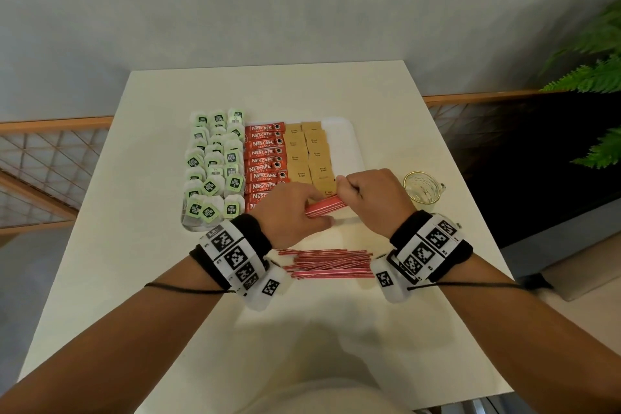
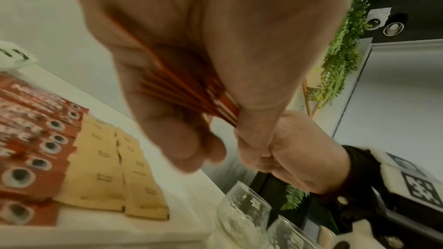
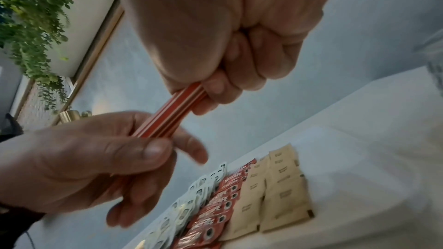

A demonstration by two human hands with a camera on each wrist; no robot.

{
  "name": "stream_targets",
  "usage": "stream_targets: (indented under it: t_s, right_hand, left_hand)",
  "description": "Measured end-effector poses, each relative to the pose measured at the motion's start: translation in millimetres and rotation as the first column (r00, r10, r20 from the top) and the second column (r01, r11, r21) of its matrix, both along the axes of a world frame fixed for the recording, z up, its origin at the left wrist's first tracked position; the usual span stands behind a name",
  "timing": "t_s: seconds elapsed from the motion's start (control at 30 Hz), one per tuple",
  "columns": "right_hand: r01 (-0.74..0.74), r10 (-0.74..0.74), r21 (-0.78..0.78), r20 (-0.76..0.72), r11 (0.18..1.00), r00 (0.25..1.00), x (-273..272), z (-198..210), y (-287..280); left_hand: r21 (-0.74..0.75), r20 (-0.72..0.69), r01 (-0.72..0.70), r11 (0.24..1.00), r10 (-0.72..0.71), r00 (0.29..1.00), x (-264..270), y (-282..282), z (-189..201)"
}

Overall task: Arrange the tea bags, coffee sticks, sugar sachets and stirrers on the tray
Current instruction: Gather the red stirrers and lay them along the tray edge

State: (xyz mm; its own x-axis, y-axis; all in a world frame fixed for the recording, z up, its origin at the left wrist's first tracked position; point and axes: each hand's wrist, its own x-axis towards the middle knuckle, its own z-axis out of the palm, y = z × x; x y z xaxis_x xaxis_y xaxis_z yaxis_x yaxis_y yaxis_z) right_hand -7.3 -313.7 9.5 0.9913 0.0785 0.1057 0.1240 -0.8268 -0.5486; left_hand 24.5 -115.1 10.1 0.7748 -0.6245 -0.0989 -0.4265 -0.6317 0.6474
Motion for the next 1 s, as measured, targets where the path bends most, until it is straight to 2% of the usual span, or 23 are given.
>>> stream_targets:
  t_s: [0.1,0.27,0.4,0.5,0.57,0.7,0.87,1.0]
  right_hand:
    - [0.070,-0.068,-0.023,0.082,0.997,0.994,0.7,-0.9,-5.8]
    - [0.078,-0.075,-0.020,0.133,0.997,0.988,-0.1,-3.6,3.4]
    - [0.108,-0.114,0.042,0.187,0.993,0.976,3.5,-4.7,9.3]
    - [0.091,-0.110,0.095,0.216,0.991,0.970,4.4,-8.3,16.6]
    - [0.091,-0.114,0.108,0.228,0.990,0.967,5.4,-8.4,19.2]
    - [0.091,-0.108,0.074,0.267,0.993,0.958,8.5,-7.0,14.1]
    - [0.084,-0.081,0.005,0.312,0.996,0.947,9.4,-5.1,13.5]
    - [0.069,-0.099,0.152,0.198,0.986,0.975,8.7,-1.6,12.0]
  left_hand:
    - [0.048,-0.056,-0.045,0.998,0.048,0.997,7.7,12.1,-3.2]
    - [-0.064,-0.144,-0.071,0.995,0.061,0.988,6.2,8.9,1.1]
    - [-0.215,-0.147,-0.254,0.943,0.226,0.963,7.4,0.2,8.5]
    - [-0.229,-0.116,-0.353,0.907,0.335,0.935,15.5,-2.6,5.9]
    - [-0.176,-0.076,-0.320,0.931,0.311,0.947,19.7,-2.4,3.3]
    - [-0.029,0.046,-0.172,0.985,0.174,0.984,17.4,-4.4,6.9]
    - [-0.058,-0.023,-0.111,0.992,0.110,0.994,12.3,-9.5,11.7]
    - [-0.069,0.010,-0.088,0.994,0.089,0.996,12.6,-7.0,12.3]
